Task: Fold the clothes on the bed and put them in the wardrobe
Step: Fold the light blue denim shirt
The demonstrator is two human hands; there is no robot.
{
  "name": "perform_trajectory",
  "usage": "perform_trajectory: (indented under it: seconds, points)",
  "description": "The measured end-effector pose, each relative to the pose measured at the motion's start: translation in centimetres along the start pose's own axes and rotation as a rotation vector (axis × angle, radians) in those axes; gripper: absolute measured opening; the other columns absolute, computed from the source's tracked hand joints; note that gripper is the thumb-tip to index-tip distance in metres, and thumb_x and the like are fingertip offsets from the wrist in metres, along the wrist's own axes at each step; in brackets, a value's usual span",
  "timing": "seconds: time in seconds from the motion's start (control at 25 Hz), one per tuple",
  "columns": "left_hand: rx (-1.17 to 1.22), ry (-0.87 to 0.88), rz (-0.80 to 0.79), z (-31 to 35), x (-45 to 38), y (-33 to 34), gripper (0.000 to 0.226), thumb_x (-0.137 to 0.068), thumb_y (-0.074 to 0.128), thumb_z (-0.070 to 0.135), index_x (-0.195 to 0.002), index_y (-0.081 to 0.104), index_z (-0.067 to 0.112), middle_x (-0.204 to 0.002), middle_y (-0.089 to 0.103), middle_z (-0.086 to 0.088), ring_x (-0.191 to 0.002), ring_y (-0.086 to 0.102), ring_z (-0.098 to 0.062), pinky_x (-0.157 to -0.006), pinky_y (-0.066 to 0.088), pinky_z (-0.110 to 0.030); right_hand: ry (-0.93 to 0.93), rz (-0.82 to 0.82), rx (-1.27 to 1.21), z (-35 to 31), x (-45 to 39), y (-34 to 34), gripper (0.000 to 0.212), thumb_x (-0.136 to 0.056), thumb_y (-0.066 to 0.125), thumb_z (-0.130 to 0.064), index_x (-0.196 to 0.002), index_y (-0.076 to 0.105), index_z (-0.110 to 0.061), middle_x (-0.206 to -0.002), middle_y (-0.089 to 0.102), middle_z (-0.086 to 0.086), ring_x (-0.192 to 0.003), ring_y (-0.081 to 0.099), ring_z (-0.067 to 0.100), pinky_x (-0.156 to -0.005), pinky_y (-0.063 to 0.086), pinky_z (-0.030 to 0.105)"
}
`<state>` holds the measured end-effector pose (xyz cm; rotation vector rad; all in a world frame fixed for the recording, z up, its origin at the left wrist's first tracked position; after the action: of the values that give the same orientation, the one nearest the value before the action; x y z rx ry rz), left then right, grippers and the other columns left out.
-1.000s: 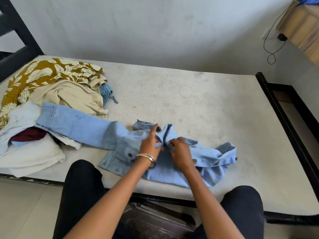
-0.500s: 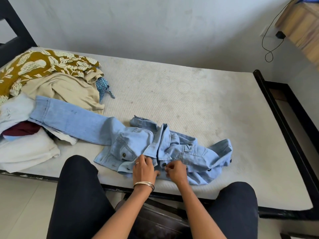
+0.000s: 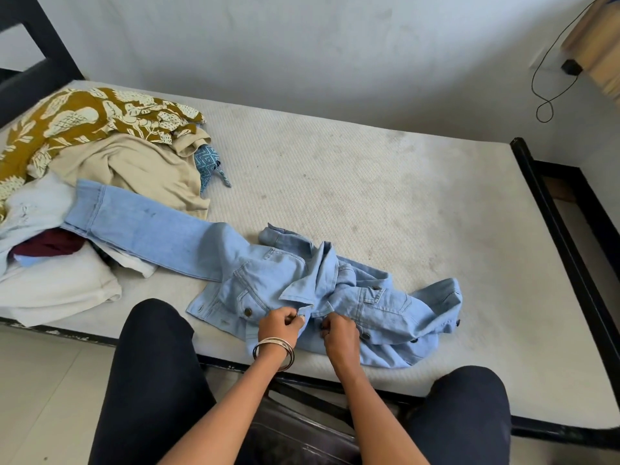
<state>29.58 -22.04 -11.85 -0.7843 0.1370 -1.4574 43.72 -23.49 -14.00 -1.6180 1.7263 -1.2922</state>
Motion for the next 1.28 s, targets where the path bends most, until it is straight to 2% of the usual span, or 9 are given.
perform_trajectory:
  seconds: [0.16,0.32,0.48,0.64,0.8,0.88,1.04,1.16,1.28]
  points:
    - [0.065,-0.019,0.066,0.1,0.2,-0.2,0.021,-0.082,0.072,0.017,-0.066,0.065,0.005,-0.063,0.063,-0.016,-0.060,0.050,-0.019,-0.064,0.048,-0.037,0.057,0.061,-0.167,-0.8,-0.1,-0.9,0.012,-0.081,0.058,-0.008,-0.076,0.068,-0.004,-0.074,0.069,0.010,-0.073,0.064,0.029,-0.063,0.047,0.035]
    - [0.067,0.112,0.104,2.4,0.9,-0.1,0.011,-0.083,0.072,0.010,-0.089,0.075,0.001,-0.086,0.074,-0.010,-0.078,0.064,-0.018,-0.074,0.047,-0.025,0.198,0.196,-0.567,-2.4,0.8,-3.5,0.006,-0.079,0.072,-0.011,-0.074,0.073,-0.008,-0.066,0.070,0.002,-0.066,0.065,0.015,-0.065,0.049,0.027]
    - [0.044,0.188,0.167,4.2,1.7,0.0,0.011,-0.081,0.073,0.011,-0.085,0.075,0.001,-0.081,0.074,-0.013,-0.077,0.067,-0.026,-0.070,0.051,-0.029,0.137,0.183,-0.597,-3.0,1.3,-5.3,0.004,-0.081,0.072,-0.008,-0.081,0.074,-0.010,-0.066,0.068,0.001,-0.060,0.058,0.006,-0.053,0.040,0.013]
    - [0.041,0.191,0.195,4.7,2.0,-0.5,0.010,-0.081,0.074,0.011,-0.080,0.075,0.001,-0.077,0.073,-0.016,-0.073,0.067,-0.029,-0.071,0.055,-0.038,0.079,0.181,-0.645,-2.8,1.7,-5.3,0.005,-0.081,0.075,-0.009,-0.081,0.075,-0.014,-0.067,0.071,0.000,-0.062,0.064,0.012,-0.061,0.053,0.027]
    - [0.055,0.257,0.135,4.8,2.2,-0.9,0.010,-0.078,0.077,0.011,-0.085,0.077,0.003,-0.079,0.074,-0.011,-0.074,0.069,-0.021,-0.073,0.054,-0.030,0.093,0.109,-0.732,-2.3,1.6,-5.3,0.021,-0.083,0.070,0.000,-0.075,0.073,-0.019,-0.066,0.071,0.002,-0.060,0.067,0.018,-0.065,0.060,0.041]
    - [0.105,0.231,0.102,4.3,2.0,-0.9,0.011,-0.081,0.074,0.007,-0.090,0.076,0.002,-0.079,0.074,-0.009,-0.072,0.069,-0.019,-0.074,0.056,-0.029,0.115,0.061,-0.767,-2.2,1.4,-5.5,0.026,-0.083,0.067,0.005,-0.072,0.072,-0.018,-0.062,0.069,0.002,-0.059,0.063,0.017,-0.064,0.057,0.039]
    - [0.316,0.093,-0.041,3.3,1.3,-0.9,0.008,-0.087,0.064,-0.002,-0.091,0.071,-0.001,-0.077,0.071,-0.013,-0.067,0.071,-0.026,-0.068,0.061,-0.042,0.120,-0.091,-0.837,-2.2,1.4,-5.7,0.028,-0.086,0.060,0.013,-0.076,0.071,-0.010,-0.064,0.067,0.003,-0.060,0.060,0.014,-0.059,0.051,0.026]
    - [0.275,0.128,-0.032,3.4,1.3,-0.9,0.015,-0.074,0.079,0.002,-0.075,0.068,0.013,-0.073,0.071,-0.008,-0.065,0.069,-0.020,-0.065,0.059,-0.031,0.115,-0.080,-0.755,-2.1,1.2,-5.7,0.029,-0.084,0.061,0.010,-0.076,0.072,-0.016,-0.070,0.071,0.011,-0.064,0.064,0.021,-0.065,0.057,0.037]
    - [0.193,0.185,-0.013,3.8,1.4,-0.8,0.019,-0.067,0.084,0.002,-0.072,0.069,0.013,-0.065,0.067,0.003,-0.055,0.061,-0.005,-0.059,0.053,-0.019,0.116,-0.025,-0.607,-2.5,1.1,-6.2,0.024,-0.080,0.060,0.002,-0.078,0.075,-0.017,-0.076,0.073,0.011,-0.072,0.068,0.026,-0.073,0.058,0.042]
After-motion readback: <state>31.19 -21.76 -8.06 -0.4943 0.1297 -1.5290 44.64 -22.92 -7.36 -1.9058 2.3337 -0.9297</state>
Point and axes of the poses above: each hand's wrist, its own x-axis away from the middle knuckle, its own y-axis out of the palm, z = x × y, the point moved 3 cm from there along -x, towards the middle knuckle
